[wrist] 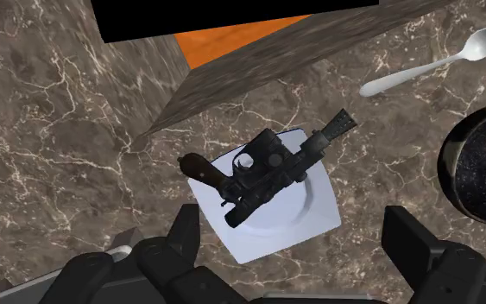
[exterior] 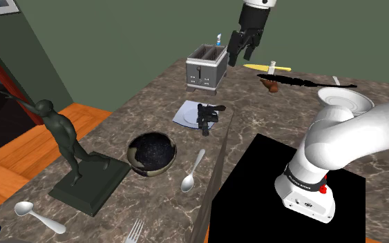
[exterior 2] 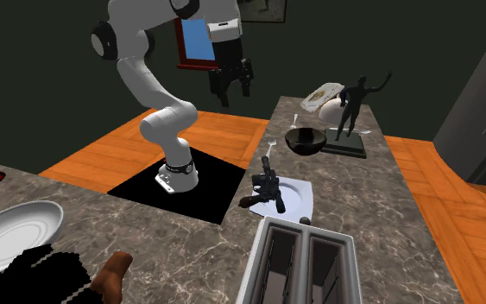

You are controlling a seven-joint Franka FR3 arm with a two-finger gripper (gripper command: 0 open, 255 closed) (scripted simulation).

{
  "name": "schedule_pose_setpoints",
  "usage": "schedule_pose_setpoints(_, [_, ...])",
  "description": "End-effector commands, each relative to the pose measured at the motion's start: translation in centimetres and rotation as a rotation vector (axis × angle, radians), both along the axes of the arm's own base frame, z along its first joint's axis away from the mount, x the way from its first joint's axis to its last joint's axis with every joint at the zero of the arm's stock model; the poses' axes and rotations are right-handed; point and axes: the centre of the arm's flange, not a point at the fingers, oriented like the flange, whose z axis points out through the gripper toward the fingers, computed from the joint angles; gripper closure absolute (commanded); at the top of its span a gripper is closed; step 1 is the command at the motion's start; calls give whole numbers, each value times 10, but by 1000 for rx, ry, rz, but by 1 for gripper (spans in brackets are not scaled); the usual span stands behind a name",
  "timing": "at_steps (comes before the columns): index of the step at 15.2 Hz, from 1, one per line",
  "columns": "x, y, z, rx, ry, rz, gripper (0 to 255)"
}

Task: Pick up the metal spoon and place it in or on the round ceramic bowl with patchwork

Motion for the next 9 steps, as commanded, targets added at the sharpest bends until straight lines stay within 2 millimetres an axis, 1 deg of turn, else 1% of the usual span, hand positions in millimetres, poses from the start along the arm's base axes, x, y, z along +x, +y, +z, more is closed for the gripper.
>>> schedule_pose_setpoints(1, [0, 0, 0, 0, 0, 0, 0])
schedule_pose_setpoints(9, [-17, 54, -84, 77, 50, -326, 0])
